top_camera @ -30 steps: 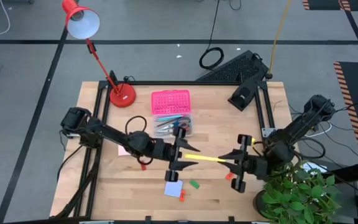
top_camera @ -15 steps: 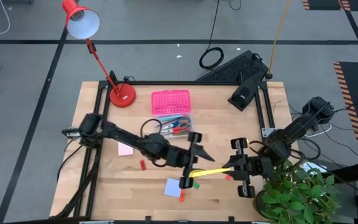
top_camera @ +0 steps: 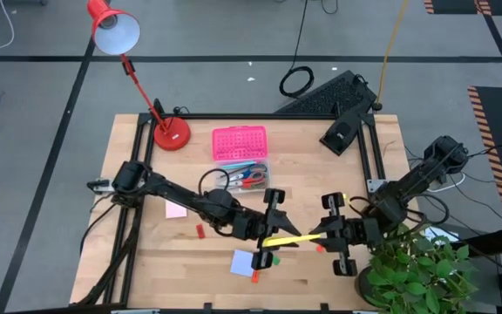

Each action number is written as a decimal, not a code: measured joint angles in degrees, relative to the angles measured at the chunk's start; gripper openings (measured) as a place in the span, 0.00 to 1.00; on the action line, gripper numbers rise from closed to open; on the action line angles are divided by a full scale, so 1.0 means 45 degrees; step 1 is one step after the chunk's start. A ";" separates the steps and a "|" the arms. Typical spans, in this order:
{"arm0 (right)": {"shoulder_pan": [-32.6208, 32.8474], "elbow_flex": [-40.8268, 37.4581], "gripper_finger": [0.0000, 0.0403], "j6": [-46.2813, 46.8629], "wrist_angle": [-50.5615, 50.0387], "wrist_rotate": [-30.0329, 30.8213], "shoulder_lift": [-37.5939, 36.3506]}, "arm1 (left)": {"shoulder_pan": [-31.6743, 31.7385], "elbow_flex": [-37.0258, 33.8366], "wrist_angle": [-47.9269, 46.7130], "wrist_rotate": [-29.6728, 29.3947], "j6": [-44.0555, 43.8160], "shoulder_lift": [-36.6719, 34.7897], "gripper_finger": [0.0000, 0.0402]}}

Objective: Pack school essentials
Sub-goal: Put the yellow pen into the pink supply box

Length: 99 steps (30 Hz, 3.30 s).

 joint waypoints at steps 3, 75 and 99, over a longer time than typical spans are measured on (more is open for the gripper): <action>0.0000 0.0000 0.07 0.0000 0.0000 0.0109 0.0000 | 0.0008 0.0000 0.0005 -0.0111 0.0016 0.0000 0.25; 0.2006 -0.0010 0.60 -0.2377 -0.4103 1.3136 -0.1695 | 0.4396 -0.2346 -2.2372 -0.8077 -0.3092 -0.5934 0.10; 0.1579 -0.0005 0.59 -0.1710 -0.5386 1.2587 -0.1690 | 0.6389 -0.8240 -1.7243 -0.4423 -0.3146 -0.5872 0.10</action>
